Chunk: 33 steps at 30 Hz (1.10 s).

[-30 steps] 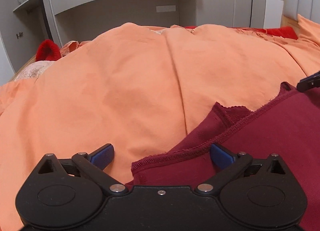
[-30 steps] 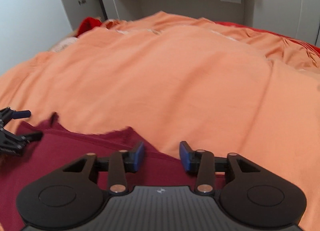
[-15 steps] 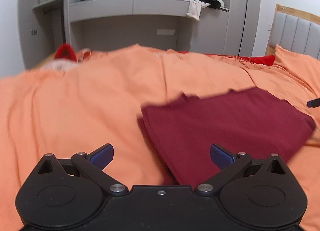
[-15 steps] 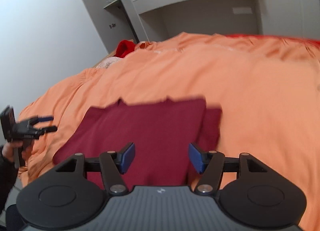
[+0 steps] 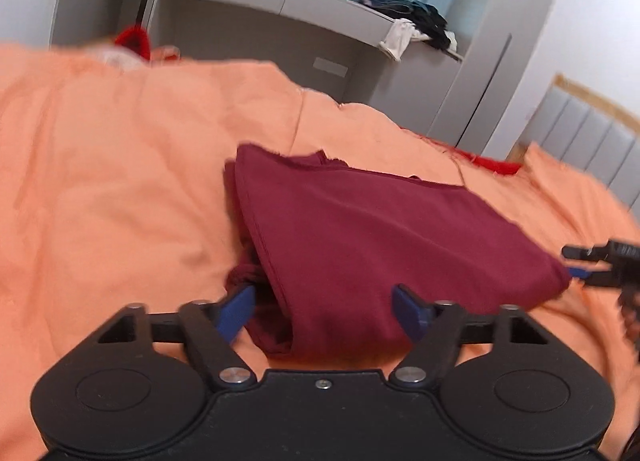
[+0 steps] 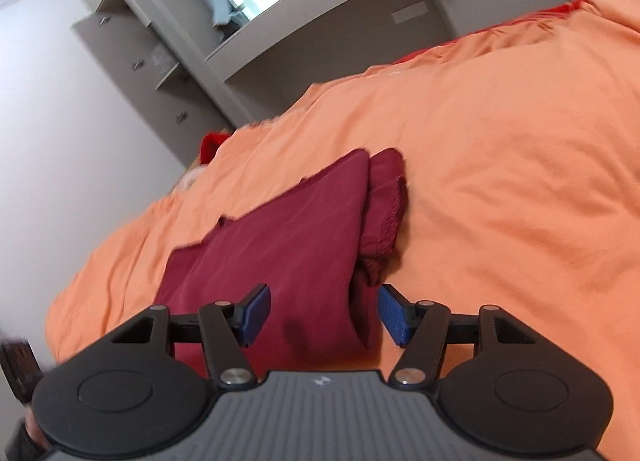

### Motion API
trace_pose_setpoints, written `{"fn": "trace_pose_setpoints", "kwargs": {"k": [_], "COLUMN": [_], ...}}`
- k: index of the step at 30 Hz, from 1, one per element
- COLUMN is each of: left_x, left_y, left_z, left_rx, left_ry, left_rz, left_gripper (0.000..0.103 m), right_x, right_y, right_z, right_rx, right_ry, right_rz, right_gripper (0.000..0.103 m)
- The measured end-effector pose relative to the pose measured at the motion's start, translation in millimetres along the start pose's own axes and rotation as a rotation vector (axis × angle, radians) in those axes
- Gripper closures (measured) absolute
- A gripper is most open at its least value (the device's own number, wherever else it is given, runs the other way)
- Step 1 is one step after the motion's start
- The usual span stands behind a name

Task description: Fold small clothes

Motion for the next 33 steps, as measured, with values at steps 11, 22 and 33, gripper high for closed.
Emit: {"fn": "trace_pose_setpoints", "kwargs": {"k": [11,22,33], "left_x": [-4,-2,-10], "left_y": [-18,-31,-42], "left_z": [-21,-16,-24], "left_rx": [-0.144,-0.127,-0.059], "left_ry": [0.146,0.123,0.141], "left_rz": [-0.086,-0.16,-0.276], "left_gripper": [0.053,0.094,0.093], "right_x": [-10,-11,-25], "right_y": [-17,-14,-19], "right_z": [5,5,30], "right_rx": [0.139,0.09,0.002], "right_ry": [-0.027,-0.064,-0.139], "right_rz": [-0.072,-0.072,-0.144], "right_gripper": [0.062,0.098,0.098]}}
Point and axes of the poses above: each gripper's, at about its wrist camera, not at the fingertips, and y roughly against the way its jaws point, z to its right, x to its top, the point moved 1 cm from there along -y, roughly the way its jaws point, and after that the axes turned 2 degrees about -y, right-handed, at the moved point
